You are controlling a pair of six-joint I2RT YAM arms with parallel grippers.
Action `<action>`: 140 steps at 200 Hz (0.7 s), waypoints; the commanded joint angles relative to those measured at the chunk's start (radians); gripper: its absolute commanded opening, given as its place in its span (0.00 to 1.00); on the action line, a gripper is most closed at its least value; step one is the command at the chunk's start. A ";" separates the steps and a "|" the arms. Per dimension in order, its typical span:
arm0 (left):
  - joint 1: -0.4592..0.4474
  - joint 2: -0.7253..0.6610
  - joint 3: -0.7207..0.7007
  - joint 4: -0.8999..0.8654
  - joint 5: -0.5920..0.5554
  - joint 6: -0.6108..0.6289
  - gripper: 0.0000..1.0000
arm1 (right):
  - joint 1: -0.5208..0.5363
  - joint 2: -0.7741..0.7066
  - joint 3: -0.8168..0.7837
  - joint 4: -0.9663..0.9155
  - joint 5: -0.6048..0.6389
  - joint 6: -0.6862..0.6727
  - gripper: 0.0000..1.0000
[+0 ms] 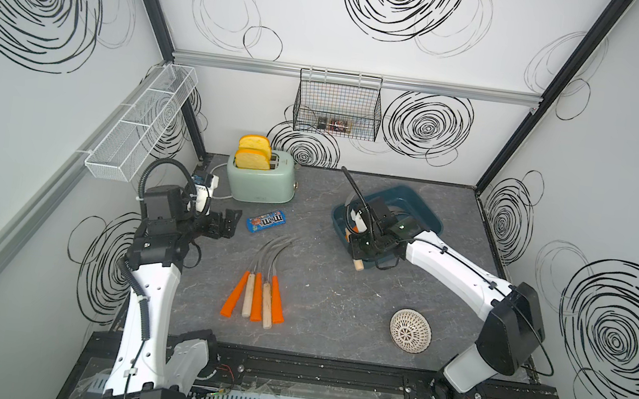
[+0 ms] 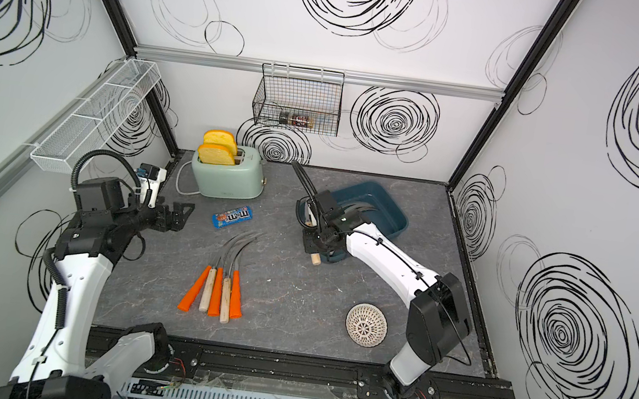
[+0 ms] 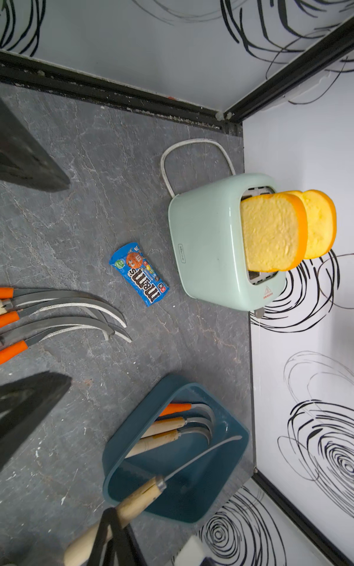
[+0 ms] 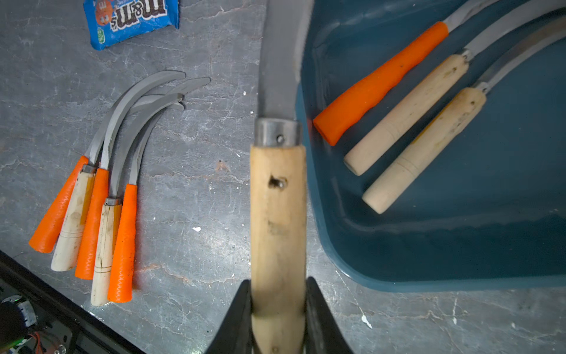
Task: Put small sickles into storage boxes
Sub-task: Place the sickle in the storage box.
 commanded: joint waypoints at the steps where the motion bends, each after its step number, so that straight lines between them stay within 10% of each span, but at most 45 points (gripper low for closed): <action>1: -0.031 0.009 0.046 0.003 -0.003 0.029 0.96 | -0.037 -0.018 0.036 -0.028 -0.051 -0.031 0.01; 140: -0.089 0.056 0.056 0.026 -0.009 0.022 0.96 | -0.301 0.037 0.024 0.058 -0.254 0.023 0.00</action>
